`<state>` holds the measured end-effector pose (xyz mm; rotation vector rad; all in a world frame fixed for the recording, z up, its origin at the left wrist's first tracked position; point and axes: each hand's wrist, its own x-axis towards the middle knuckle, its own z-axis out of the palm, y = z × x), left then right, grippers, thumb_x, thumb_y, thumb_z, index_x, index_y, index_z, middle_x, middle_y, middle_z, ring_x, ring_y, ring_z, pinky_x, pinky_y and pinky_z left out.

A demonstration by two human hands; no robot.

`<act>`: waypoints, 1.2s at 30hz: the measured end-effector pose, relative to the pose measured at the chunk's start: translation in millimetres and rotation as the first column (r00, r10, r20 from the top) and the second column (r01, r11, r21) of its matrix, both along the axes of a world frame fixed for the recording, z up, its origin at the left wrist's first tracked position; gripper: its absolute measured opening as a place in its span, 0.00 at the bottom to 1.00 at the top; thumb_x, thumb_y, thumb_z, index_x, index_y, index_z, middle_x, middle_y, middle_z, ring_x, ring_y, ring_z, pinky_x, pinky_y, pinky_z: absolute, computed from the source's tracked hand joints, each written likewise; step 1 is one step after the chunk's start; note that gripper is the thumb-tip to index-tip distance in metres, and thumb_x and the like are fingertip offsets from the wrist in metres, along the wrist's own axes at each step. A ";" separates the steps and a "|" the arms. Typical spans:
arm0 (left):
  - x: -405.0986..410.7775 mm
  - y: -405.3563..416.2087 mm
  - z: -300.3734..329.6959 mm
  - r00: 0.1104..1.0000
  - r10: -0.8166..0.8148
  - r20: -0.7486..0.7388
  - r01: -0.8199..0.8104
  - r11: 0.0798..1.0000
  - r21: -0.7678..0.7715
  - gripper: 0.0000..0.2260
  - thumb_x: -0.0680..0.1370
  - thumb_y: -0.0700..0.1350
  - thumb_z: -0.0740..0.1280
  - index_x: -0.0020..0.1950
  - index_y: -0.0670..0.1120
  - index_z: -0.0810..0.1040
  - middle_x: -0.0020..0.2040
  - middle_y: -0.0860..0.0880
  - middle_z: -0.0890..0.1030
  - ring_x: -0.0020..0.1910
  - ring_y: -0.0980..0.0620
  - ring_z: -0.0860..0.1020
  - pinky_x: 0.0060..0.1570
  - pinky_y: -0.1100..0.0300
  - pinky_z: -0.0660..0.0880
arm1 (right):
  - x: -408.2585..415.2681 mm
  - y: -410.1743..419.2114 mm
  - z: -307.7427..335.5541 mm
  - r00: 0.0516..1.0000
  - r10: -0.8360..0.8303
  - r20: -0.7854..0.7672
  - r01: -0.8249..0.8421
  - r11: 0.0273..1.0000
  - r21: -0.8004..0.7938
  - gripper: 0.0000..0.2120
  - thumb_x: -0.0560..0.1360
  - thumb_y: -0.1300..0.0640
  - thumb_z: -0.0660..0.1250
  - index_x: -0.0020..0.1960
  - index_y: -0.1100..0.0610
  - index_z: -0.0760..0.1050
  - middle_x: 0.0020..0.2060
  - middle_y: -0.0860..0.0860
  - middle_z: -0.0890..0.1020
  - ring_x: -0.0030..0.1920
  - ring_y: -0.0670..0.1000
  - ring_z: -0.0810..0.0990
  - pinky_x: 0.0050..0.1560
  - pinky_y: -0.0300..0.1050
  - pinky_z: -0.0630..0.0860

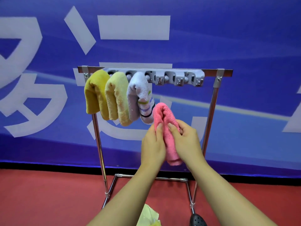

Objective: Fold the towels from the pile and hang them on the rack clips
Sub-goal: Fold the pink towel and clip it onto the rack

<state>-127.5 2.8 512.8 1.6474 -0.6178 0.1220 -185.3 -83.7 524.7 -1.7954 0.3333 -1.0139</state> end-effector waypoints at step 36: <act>82.2 -54.4 53.1 0.990 0.033 0.134 -0.025 0.998 -0.056 0.13 0.87 0.51 0.53 0.64 0.51 0.74 0.54 0.54 0.80 0.54 0.53 0.79 0.45 0.70 0.70 | 86.4 -58.5 43.8 0.990 -0.134 -0.033 0.123 0.966 -0.228 0.11 0.80 0.53 0.64 0.60 0.47 0.80 0.46 0.46 0.87 0.49 0.51 0.84 0.51 0.54 0.80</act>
